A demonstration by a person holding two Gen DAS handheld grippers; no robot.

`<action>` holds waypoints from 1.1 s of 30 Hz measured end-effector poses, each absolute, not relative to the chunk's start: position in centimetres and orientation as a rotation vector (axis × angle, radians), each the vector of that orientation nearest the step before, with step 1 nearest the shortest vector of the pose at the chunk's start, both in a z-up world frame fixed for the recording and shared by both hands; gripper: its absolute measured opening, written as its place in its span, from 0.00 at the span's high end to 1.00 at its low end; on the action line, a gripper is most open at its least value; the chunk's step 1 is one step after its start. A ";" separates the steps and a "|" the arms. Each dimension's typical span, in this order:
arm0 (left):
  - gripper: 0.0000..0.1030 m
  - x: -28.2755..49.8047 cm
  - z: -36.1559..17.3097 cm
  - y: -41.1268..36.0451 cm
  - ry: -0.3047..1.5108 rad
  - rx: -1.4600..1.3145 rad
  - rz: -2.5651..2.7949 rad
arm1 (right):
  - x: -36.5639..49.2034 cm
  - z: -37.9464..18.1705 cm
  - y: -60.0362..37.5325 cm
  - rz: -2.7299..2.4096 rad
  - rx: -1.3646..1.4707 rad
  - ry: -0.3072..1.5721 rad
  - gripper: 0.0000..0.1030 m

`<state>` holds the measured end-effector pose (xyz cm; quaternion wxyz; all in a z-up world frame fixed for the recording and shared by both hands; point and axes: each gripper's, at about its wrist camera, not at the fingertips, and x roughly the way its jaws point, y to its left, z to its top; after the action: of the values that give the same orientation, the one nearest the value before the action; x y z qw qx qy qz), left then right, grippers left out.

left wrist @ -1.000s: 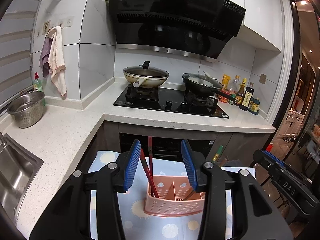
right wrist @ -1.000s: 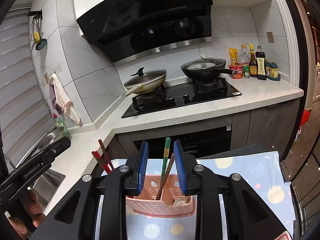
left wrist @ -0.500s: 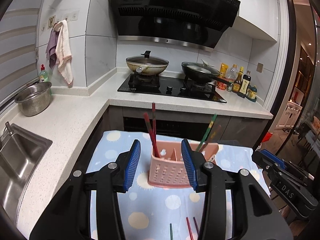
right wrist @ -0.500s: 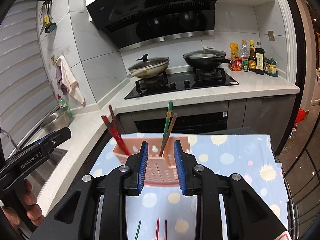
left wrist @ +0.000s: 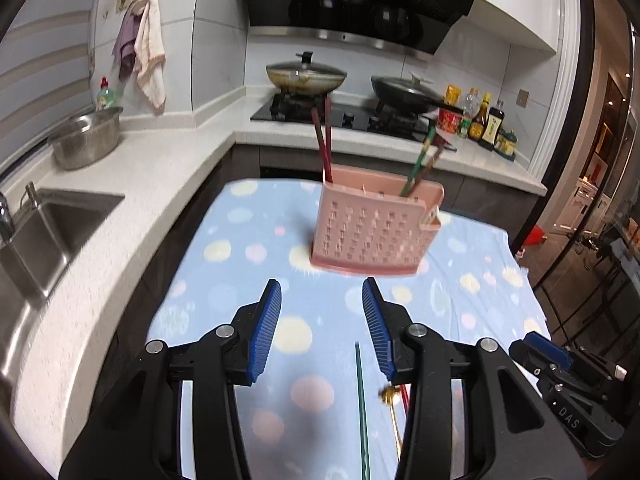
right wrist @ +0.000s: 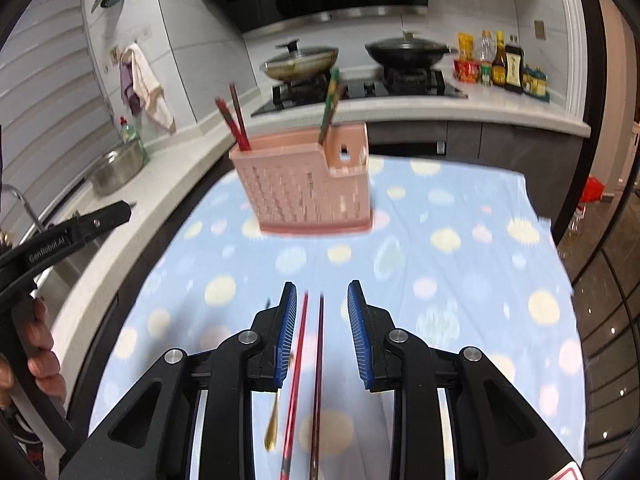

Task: Organize utensils
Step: 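Move both open tools back down to the remaining utensils, then grasp the green chopstick with the left tool while the right tool grasps a red chopstick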

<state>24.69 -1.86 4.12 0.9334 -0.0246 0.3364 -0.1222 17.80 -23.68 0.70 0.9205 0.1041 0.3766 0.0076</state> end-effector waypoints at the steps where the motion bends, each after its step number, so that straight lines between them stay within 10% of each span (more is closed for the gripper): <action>1: 0.61 24.0 3.4 -1.8 0.703 -0.050 -0.253 | 17.1 -0.1 -23.6 0.016 0.219 0.790 0.75; 33: 0.67 13.4 -11.4 -4.9 1.033 0.014 -0.343 | 10.2 -11.1 -20.2 0.024 0.217 0.984 0.84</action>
<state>13.44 -4.86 -11.42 0.8554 0.0064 0.4916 -0.1629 10.15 -20.24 -11.07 0.8757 0.1040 0.4714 0.0114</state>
